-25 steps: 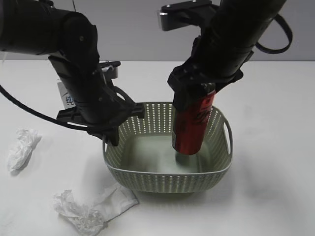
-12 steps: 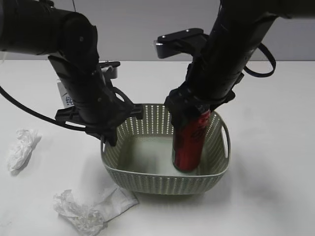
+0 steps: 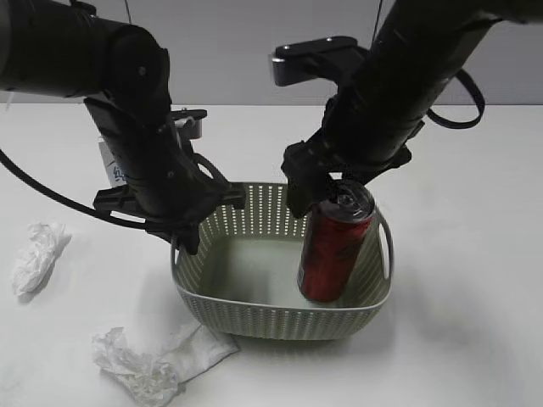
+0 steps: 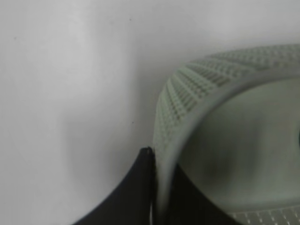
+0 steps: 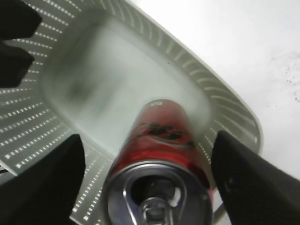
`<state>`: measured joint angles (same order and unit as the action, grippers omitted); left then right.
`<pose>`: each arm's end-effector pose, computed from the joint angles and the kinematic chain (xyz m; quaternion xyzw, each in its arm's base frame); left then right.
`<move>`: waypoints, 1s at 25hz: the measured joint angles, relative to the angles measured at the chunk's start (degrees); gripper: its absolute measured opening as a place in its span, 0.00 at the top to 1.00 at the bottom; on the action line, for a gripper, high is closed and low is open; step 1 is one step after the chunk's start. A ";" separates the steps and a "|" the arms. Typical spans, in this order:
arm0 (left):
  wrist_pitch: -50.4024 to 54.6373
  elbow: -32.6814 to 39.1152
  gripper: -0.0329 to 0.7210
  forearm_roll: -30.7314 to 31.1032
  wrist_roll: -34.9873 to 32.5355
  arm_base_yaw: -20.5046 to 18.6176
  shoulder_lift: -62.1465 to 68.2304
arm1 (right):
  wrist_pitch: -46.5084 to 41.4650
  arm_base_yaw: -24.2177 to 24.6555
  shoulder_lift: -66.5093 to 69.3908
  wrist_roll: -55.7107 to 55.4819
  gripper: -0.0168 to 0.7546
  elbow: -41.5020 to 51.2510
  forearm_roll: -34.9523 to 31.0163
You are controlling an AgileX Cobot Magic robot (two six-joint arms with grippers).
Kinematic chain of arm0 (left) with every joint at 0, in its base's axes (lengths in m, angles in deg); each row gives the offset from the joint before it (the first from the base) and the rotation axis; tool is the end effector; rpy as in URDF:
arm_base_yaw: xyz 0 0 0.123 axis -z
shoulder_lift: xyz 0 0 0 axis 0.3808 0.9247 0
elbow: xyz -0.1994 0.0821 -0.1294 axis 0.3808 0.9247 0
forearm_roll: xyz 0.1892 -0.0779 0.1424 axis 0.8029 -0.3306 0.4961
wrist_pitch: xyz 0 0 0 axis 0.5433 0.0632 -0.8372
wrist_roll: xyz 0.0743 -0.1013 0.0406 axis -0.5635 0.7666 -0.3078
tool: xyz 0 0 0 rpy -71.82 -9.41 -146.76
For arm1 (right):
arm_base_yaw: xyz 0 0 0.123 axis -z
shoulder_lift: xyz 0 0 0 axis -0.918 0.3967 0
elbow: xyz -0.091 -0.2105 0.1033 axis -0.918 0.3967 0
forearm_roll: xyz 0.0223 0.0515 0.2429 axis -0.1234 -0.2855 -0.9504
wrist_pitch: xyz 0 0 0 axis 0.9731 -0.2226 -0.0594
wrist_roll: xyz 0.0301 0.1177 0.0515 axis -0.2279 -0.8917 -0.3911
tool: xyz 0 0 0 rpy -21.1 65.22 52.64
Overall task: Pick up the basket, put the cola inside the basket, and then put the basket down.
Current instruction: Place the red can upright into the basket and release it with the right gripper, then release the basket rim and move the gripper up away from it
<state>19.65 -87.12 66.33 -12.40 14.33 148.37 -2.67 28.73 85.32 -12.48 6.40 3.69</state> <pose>0.2780 -0.2257 0.1055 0.0522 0.9945 -0.0863 0.0289 0.2816 0.2359 0.1721 -0.2960 0.9402 0.1038 0.1330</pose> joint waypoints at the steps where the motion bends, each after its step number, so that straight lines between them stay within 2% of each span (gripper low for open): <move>1: 0.00 0.00 0.96 0.01 0.00 0.00 0.00 | 0.00 0.00 -0.51 0.00 0.15 -0.13 0.00; 6: 0.05 0.00 0.96 -1.27 0.00 0.00 0.00 | -2.19 0.86 -3.61 0.49 0.15 -3.95 0.00; 10: 0.68 0.00 0.96 -2.62 0.00 0.00 0.00 | -5.17 5.24 -4.20 1.63 0.15 -10.69 -0.06; 14: 2.01 0.00 0.96 -2.74 0.00 0.00 0.00 | -7.09 13.25 -4.20 2.14 0.17 -15.02 -0.06; 22: 2.29 0.00 0.96 -4.14 0.00 0.00 0.00 | -12.21 30.79 -4.20 3.57 0.19 -15.34 1.06; 25: 2.23 0.00 0.96 -4.26 0.00 0.00 0.00 | -13.52 35.37 -4.20 3.81 0.21 -15.34 2.51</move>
<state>21.88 -87.12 62.07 -12.40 14.33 148.37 -16.19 64.10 81.12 -8.67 -8.94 6.20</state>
